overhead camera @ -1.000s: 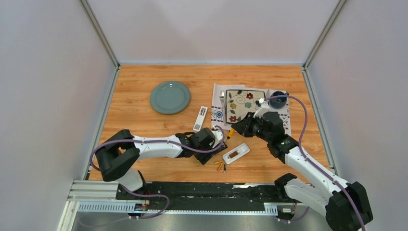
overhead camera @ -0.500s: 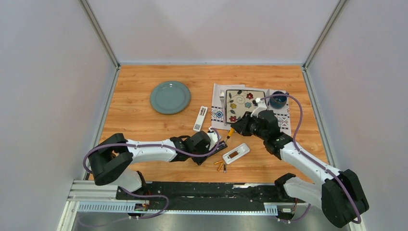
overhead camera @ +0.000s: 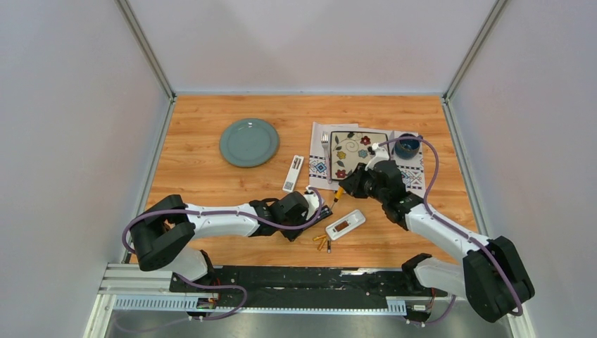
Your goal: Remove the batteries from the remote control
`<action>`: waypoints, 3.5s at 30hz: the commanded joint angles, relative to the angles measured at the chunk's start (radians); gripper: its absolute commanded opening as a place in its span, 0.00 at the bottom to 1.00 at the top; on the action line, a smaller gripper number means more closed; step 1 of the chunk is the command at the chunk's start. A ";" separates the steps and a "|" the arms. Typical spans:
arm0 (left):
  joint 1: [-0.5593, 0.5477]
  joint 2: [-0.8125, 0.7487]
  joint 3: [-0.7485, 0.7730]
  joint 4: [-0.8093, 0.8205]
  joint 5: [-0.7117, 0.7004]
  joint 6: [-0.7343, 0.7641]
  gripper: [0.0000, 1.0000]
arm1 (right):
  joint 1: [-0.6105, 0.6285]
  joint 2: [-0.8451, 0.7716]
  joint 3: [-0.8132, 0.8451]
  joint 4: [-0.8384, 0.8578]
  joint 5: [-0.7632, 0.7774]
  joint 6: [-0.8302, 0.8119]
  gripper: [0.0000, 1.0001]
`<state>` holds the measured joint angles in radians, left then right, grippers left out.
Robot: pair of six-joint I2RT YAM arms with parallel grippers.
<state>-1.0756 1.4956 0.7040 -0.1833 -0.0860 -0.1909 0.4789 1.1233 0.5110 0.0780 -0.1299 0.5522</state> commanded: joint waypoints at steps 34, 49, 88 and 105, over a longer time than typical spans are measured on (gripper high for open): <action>-0.018 0.084 -0.003 -0.077 0.071 -0.015 0.00 | -0.003 0.015 0.006 0.183 -0.303 0.170 0.00; -0.018 0.087 -0.001 -0.081 0.071 -0.016 0.00 | -0.005 0.018 0.046 0.082 -0.177 0.094 0.00; -0.017 0.121 0.018 -0.091 0.081 -0.010 0.00 | -0.010 0.168 0.075 0.075 -0.137 0.066 0.00; -0.018 0.134 0.025 -0.096 0.081 -0.009 0.00 | 0.043 0.175 0.106 0.094 -0.146 0.100 0.00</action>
<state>-1.0794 1.5459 0.7670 -0.2520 -0.0845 -0.1806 0.5102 1.3231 0.5827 0.1417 -0.2817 0.6422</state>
